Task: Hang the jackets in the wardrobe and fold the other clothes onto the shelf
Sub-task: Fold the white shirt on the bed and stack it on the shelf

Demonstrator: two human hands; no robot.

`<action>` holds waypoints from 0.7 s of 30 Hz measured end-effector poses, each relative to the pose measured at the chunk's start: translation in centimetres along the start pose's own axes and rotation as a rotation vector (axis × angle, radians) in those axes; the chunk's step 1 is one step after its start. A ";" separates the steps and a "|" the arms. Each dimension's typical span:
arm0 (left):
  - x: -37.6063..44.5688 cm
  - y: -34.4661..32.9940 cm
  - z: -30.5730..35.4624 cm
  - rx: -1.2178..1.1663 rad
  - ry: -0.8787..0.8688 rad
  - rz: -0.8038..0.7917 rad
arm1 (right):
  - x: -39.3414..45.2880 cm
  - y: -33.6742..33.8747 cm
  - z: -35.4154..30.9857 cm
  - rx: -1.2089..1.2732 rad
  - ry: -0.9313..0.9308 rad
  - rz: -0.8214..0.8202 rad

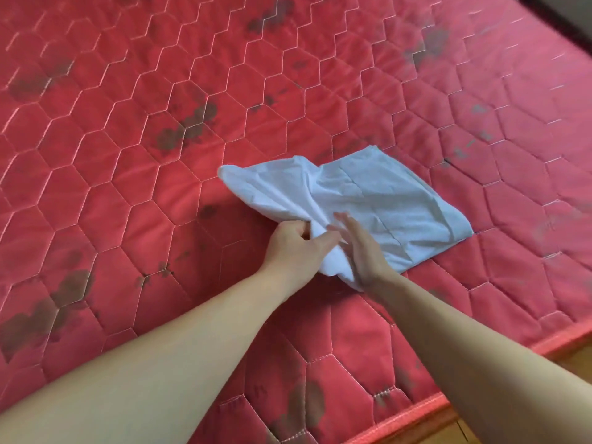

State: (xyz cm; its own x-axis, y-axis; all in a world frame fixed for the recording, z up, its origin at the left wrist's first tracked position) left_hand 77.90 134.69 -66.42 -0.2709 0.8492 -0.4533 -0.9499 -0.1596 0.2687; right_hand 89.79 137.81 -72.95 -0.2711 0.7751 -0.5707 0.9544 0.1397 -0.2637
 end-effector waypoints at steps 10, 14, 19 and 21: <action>0.4 -9.4 4.6 0.159 0.004 -0.066 | -4.8 4.5 -2.1 0.367 -0.105 -0.196; 0.9 -12.4 5.1 0.205 0.033 -0.075 | -6.1 6.8 -2.5 0.328 -0.067 -0.280; 1.7 -15.5 5.0 0.211 0.121 -0.167 | -6.0 9.2 -2.8 0.140 0.017 -0.318; 1.4 -16.8 4.3 0.046 0.236 -0.264 | -5.4 10.9 -2.3 0.199 0.002 -0.191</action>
State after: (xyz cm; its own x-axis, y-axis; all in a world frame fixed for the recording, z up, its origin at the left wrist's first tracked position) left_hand 94.19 140.71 -67.92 -0.0503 0.7176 -0.6946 -0.9854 0.0777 0.1516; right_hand 101.93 136.59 -70.94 -0.4433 0.7477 -0.4944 0.8426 0.1595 -0.5143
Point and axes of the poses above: each hand's wrist, its own x-axis towards the middle knuckle, its own y-axis out of the back of the hand, z = x × y, the point moved 9 cm from there along x, towards the middle knuckle, and after that the axes turned 1 degree about -x, right-handed, at the moved point
